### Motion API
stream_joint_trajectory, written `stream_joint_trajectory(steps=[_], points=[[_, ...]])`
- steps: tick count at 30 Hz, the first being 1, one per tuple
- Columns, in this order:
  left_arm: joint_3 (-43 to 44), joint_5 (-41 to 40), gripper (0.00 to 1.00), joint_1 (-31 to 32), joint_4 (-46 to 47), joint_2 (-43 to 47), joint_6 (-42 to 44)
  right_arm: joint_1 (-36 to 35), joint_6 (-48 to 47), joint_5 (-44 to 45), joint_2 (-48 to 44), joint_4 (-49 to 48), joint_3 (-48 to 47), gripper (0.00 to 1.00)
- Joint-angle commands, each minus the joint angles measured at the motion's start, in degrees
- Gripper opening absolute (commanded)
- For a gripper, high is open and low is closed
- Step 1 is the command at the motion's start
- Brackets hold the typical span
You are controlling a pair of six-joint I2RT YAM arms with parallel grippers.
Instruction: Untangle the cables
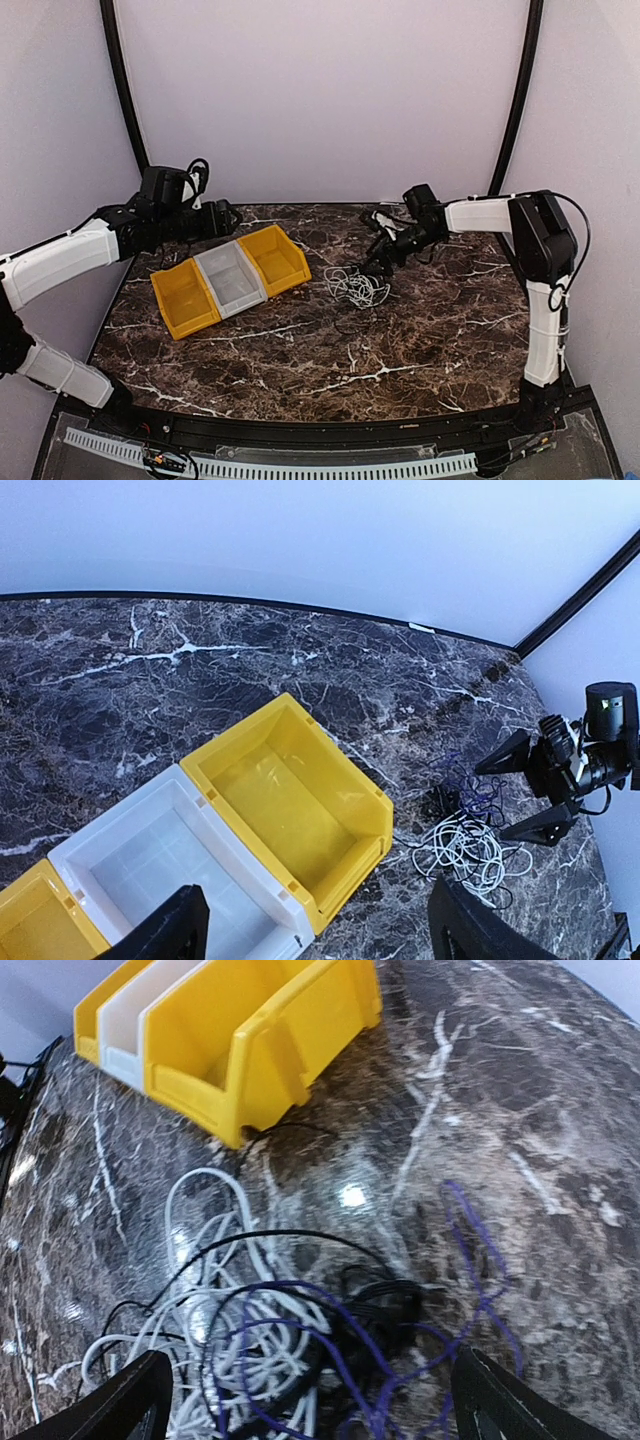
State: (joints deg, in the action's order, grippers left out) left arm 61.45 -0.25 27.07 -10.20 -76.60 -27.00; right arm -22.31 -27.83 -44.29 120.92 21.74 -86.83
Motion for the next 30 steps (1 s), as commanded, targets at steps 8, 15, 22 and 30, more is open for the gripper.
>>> stream_joint_trajectory(steps=[8,15,22,30], points=[[-8.3,8.6,0.75,1.7,2.0,4.0,-0.5,-14.3,-14.7,0.0,-8.5,12.0,15.7,0.93],[-12.9,11.5,0.72,7.8,6.3,4.1,3.1,-20.3,-13.6,-1.0,-22.6,15.7,22.7,0.92],[-16.5,14.0,0.68,17.9,12.2,4.2,8.9,-16.7,-13.1,7.0,-33.0,16.6,23.0,0.98],[-16.6,15.6,0.59,28.3,13.3,1.0,13.3,-14.1,-10.5,14.3,-44.1,9.9,30.5,0.94]])
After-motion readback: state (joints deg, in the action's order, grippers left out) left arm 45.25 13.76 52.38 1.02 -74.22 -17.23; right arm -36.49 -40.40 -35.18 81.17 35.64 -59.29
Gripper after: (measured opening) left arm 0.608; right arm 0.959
